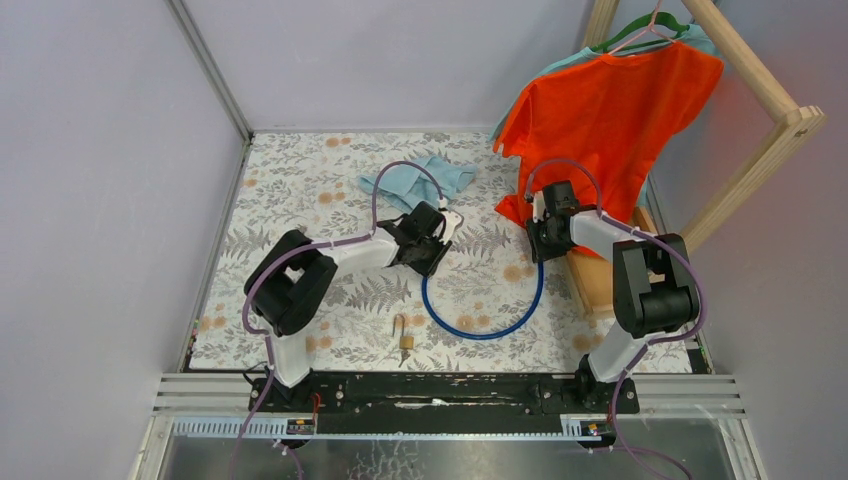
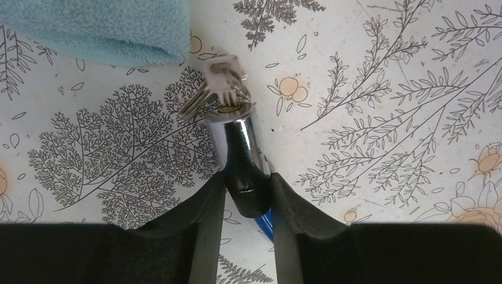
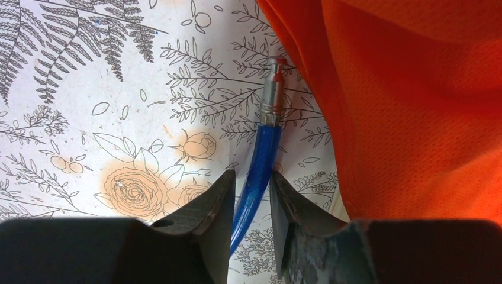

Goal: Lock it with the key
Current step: Pick up the lock from the center of the board.

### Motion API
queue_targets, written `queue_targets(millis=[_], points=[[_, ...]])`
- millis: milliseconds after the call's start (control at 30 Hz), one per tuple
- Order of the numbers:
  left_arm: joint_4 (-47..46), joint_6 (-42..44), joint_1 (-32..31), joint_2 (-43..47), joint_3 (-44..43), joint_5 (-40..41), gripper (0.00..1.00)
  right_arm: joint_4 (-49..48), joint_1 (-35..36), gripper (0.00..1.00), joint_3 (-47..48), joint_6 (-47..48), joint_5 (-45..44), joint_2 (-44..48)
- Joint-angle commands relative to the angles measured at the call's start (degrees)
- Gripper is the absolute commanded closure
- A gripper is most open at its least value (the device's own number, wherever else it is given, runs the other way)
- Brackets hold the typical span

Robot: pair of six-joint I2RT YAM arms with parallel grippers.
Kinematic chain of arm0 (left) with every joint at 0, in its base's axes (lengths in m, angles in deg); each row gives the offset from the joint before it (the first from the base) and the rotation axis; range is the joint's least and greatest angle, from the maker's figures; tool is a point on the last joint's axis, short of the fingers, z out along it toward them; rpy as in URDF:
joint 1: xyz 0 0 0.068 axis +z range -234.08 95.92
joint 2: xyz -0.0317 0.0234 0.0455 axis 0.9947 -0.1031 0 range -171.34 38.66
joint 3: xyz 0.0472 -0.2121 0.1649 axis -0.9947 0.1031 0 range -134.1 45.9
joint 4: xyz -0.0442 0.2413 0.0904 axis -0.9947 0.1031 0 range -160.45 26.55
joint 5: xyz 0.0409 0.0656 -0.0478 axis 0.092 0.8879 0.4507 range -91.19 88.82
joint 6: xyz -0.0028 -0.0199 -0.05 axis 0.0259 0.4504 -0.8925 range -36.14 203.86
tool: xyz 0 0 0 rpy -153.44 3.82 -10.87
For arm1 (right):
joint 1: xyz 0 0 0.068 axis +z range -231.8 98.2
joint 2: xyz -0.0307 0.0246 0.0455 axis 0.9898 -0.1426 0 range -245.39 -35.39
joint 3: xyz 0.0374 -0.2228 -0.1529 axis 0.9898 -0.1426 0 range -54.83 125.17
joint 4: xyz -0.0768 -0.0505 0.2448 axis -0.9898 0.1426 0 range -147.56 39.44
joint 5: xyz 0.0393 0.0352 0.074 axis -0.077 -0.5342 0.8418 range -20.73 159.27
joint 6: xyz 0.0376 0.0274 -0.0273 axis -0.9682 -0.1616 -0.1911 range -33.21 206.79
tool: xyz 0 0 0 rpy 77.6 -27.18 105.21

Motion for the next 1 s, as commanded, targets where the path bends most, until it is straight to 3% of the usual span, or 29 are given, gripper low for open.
queue_targets(millis=[0, 433, 500, 733, 967], points=[[2.03, -1.14, -0.16, -3.23, 3.03, 0.58, 0.67, -0.8, 0.02, 0.67, -0.77, 1.09, 1.43, 1.98], [-2.39, -2.33, 3.69, 0.87, 4.09, -2.59, 0.94, -0.83, -0.06, 0.99, 1.67, 2.8, 8.15, 0.01], [-3.78, -2.93, 5.86, 2.2, 4.48, -6.71, 1.0, -0.63, 0.08, 1.0, 1.94, 4.32, 11.62, 1.75], [-9.16, -1.87, 9.32, 7.28, 5.17, -15.44, 1.0, 2.8, 1.63, 1.0, 5.43, 8.43, 25.9, 5.29], [-14.85, -2.77, 9.55, 9.39, 3.68, -15.32, 1.0, 1.52, 9.64, 1.0, 9.15, 9.75, 27.25, 5.97]])
